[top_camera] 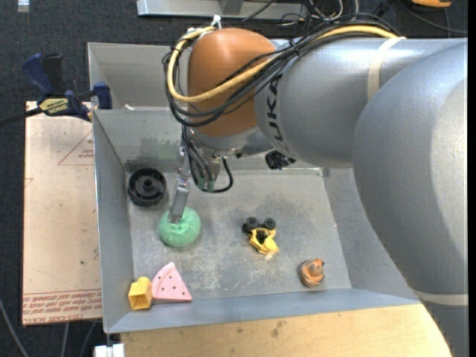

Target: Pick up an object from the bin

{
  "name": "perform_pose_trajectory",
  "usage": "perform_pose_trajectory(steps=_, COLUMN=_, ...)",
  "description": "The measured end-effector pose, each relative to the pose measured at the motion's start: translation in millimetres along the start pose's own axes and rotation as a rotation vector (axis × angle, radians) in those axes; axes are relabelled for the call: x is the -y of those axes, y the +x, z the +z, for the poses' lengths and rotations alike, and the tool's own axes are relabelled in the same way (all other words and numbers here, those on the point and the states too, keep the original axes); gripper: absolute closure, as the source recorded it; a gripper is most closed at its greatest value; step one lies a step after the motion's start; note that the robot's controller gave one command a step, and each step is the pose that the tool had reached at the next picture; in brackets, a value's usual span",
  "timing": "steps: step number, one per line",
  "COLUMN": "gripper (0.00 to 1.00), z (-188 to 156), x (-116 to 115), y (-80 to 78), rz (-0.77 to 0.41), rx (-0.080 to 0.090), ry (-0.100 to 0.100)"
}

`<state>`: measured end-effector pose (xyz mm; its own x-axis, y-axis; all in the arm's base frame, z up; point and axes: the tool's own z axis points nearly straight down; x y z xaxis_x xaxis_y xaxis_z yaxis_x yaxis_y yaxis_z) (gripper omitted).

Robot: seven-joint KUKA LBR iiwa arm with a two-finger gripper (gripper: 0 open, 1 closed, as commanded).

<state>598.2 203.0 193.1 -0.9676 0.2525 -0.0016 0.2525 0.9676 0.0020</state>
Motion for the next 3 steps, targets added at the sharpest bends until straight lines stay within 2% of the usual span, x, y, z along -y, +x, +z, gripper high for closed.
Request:
perform_pose_trajectory(steps=1, gripper=0.0, z=32.5, x=17.2, y=-4.5, rz=-0.064, rx=0.005, ry=-0.003)
perform_pose_trajectory(steps=2, gripper=0.0, z=74.4, x=26.6, y=49.1, rz=-0.081, rx=0.0, ry=0.002)
perform_pose_trajectory(steps=3, gripper=1.0, z=118.3, x=16.5, y=50.9, rz=-0.139, rx=0.009, ry=-0.004)
